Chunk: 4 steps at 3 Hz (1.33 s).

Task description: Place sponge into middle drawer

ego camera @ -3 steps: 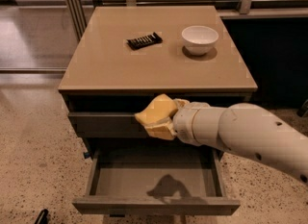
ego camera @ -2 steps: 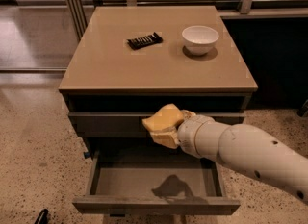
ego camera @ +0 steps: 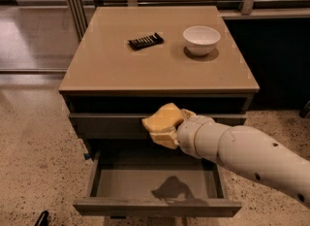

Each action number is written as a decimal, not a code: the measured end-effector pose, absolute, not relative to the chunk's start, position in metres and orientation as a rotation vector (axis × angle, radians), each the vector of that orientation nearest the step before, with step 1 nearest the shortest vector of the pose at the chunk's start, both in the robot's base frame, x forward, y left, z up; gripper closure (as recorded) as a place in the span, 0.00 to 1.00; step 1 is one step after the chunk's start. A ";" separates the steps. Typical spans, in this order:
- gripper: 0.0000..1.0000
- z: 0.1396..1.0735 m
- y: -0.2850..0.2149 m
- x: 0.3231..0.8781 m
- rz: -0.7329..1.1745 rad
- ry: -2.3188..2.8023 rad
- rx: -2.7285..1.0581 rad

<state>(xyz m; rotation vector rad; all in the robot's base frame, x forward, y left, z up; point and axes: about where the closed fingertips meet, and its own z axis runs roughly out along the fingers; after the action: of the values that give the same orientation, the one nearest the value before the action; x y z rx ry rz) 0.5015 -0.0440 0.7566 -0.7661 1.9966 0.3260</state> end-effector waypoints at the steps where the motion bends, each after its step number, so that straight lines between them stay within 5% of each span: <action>1: 1.00 0.724 -0.053 0.493 0.356 2.057 -0.672; 4: 1.00 0.546 -0.086 0.454 0.322 2.306 -0.322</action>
Offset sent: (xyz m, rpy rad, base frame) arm -0.0549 -0.0481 -0.1805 0.1209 0.2416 -0.3720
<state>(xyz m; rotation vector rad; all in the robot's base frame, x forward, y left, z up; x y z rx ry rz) 0.4545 -0.0860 0.5457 -0.3220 2.3065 0.3218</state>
